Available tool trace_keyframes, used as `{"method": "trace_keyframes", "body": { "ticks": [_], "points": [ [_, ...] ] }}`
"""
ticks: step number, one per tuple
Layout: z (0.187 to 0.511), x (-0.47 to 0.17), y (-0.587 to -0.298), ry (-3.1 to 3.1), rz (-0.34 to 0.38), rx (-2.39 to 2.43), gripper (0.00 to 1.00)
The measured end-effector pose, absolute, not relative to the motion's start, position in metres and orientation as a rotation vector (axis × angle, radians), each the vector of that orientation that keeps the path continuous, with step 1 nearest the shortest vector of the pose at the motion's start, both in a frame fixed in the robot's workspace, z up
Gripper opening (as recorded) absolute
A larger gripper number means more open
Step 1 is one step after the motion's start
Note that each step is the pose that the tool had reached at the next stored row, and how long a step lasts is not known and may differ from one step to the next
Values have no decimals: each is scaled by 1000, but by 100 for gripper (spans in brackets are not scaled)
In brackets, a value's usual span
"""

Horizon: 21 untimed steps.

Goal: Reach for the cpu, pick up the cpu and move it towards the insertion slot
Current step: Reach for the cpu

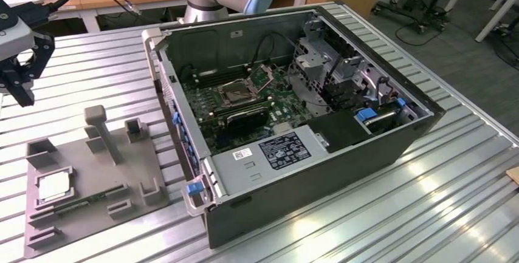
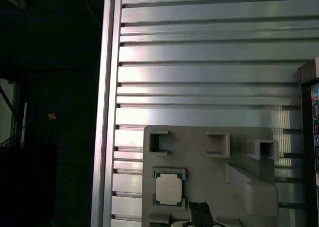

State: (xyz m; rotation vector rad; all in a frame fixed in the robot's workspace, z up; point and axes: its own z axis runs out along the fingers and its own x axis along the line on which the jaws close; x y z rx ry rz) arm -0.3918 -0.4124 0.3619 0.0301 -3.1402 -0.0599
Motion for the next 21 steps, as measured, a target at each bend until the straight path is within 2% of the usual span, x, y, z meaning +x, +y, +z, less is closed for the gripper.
{"method": "trace_keyframes", "body": {
  "ticks": [21],
  "points": [
    [358,-392,-414,-3140,-60,30,11]
  ]
}}
